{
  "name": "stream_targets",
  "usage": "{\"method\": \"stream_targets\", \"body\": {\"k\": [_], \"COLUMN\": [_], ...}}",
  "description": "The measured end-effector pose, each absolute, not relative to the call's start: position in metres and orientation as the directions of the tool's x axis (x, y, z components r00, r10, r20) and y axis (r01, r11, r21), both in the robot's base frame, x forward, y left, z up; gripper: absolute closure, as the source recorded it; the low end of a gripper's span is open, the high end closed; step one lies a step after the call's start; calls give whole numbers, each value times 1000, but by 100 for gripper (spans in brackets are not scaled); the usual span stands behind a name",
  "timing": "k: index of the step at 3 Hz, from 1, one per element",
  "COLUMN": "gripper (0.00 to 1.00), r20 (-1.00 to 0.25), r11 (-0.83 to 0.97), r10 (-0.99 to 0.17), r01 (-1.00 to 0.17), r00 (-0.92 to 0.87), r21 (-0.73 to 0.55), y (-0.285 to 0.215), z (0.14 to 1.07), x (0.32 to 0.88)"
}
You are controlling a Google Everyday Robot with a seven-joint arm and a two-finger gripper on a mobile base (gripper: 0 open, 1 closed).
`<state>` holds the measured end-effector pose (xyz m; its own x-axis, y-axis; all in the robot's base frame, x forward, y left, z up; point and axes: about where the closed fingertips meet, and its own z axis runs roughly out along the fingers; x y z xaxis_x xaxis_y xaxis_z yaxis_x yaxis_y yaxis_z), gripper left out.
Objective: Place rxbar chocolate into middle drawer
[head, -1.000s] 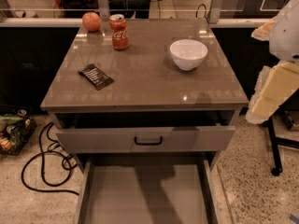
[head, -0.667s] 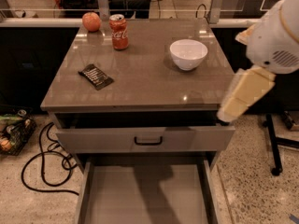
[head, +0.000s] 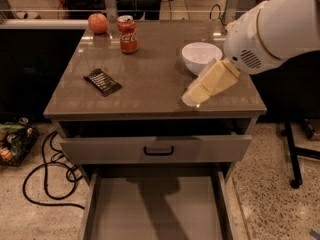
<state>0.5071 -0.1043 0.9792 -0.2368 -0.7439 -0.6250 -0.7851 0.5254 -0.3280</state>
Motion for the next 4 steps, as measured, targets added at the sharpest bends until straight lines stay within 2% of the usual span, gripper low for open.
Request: {"method": "stream_targets", "body": {"k": [2,4], "gripper": [0,0], "r20": [-822,-851], "r11": [615,615], "r10": [-556,-517], "r01": [-724,-732], "r00": [-119,-92], "r21": [-312,-294], "y": [-56,-41], "z": [993,998], "x": [564,576]}}
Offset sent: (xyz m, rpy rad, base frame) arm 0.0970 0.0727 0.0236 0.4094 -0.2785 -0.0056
